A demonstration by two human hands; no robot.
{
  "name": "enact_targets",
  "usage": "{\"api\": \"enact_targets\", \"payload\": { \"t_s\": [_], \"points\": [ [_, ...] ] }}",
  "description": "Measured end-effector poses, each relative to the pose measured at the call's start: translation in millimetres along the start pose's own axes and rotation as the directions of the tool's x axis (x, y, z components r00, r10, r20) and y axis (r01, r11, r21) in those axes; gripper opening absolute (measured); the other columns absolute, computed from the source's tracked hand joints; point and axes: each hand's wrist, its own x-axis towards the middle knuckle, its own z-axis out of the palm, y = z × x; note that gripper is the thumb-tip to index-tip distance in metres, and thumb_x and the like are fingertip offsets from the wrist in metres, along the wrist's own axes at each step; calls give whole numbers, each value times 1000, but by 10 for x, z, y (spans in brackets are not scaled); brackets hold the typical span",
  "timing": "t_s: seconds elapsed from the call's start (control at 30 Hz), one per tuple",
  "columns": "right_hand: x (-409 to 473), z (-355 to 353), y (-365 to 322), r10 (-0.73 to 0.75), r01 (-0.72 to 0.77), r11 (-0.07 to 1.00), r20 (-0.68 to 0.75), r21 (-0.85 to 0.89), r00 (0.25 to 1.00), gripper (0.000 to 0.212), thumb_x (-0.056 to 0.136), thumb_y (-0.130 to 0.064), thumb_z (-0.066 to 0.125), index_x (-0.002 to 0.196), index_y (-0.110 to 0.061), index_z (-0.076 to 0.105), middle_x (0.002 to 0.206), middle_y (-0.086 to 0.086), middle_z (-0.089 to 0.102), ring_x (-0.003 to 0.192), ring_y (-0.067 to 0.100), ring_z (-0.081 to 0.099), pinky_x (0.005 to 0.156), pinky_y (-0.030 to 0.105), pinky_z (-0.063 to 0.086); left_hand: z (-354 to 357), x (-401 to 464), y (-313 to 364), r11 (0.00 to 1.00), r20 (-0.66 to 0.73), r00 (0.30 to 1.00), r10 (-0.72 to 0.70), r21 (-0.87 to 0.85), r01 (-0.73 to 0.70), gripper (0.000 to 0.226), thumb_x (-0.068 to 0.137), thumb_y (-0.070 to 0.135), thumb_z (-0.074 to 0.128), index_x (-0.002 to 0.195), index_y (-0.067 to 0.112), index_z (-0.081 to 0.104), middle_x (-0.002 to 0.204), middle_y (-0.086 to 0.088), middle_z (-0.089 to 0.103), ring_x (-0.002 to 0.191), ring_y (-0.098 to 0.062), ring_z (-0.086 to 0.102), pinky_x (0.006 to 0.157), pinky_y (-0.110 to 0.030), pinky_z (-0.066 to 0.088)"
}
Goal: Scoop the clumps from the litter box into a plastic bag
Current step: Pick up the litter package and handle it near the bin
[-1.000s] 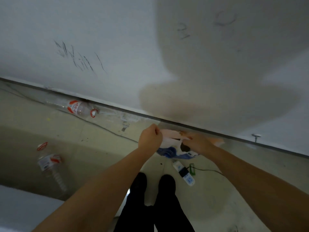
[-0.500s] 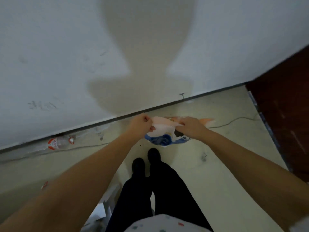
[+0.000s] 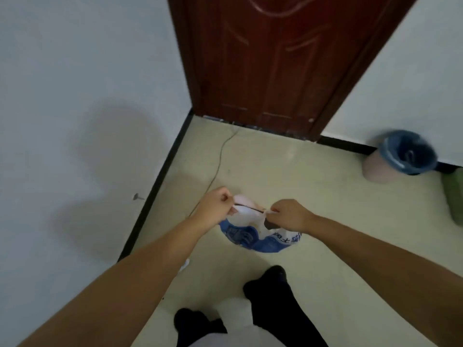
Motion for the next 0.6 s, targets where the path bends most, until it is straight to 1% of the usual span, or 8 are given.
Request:
{"api": "enact_targets", "payload": {
  "t_s": [0.07,0.17,0.23,0.3,0.4,0.47,0.5,0.6],
  "points": [
    [-103,-234,536,77,-76,997,-41,19,996,40,80,-28,57,45,-18,40,58,1,45,58,19,44,50,24,31,481,307,350,1000,64,998,17,10,-18,20,90,6,49,71,9,52,56,-1,63,55,-8,63,65,-28,52],
    [-303,-567,1297,221,-213,974,-116,82,968,41,79,-27,53,43,-19,35,54,1,45,57,21,46,55,28,38,1207,676,866,999,182,983,28,13,-31,27,89,2,50,64,11,51,44,6,61,58,-19,62,66,-33,55],
    [-473,-807,1766,315,-282,939,-170,195,934,42,83,-28,48,42,-19,45,58,2,58,61,25,56,63,32,48,1680,864,1241,998,266,963,48,25,-57,28,88,0,50,63,11,50,42,7,61,58,-22,60,67,-38,55],
    [-693,-1040,2225,407,-332,889,-216,314,887,43,87,-30,45,47,-19,57,65,2,68,66,24,61,66,30,49,2165,1016,1611,995,353,932,84,23,-98,28,87,0,49,62,12,50,45,5,63,56,-22,58,66,-36,54],
    [-1036,-1405,2855,530,-382,807,-269,451,804,41,88,-28,46,60,-11,70,65,-2,70,60,15,59,60,24,43,2839,1204,2220,986,485,861,151,-7,-168,26,87,-1,48,64,11,51,56,-3,65,52,-17,57,61,-29,51],
    [-1246,-1712,3226,586,-390,762,-293,517,755,41,88,-27,46,61,-9,72,66,0,72,63,15,63,64,22,45,3238,1362,2695,980,553,812,188,-45,-196,24,89,1,48,68,10,52,61,-7,64,51,-14,57,59,-24,50],
    [-1355,-1881,3388,603,-396,753,-309,526,736,42,87,-26,46,57,-11,71,67,0,73,63,14,64,65,21,45,3423,1450,2928,978,588,785,198,-62,-200,22,91,3,48,70,10,53,63,-8,64,53,-15,57,59,-24,50],
    [-1663,-2356,3832,669,-451,727,-384,517,637,44,88,-26,48,46,-16,57,52,-7,62,48,8,50,51,20,35,3967,1696,3623,961,698,668,260,-120,-248,22,96,17,49,77,8,57,67,-9,64,58,-16,57,59,-23,51]
  ]
}}
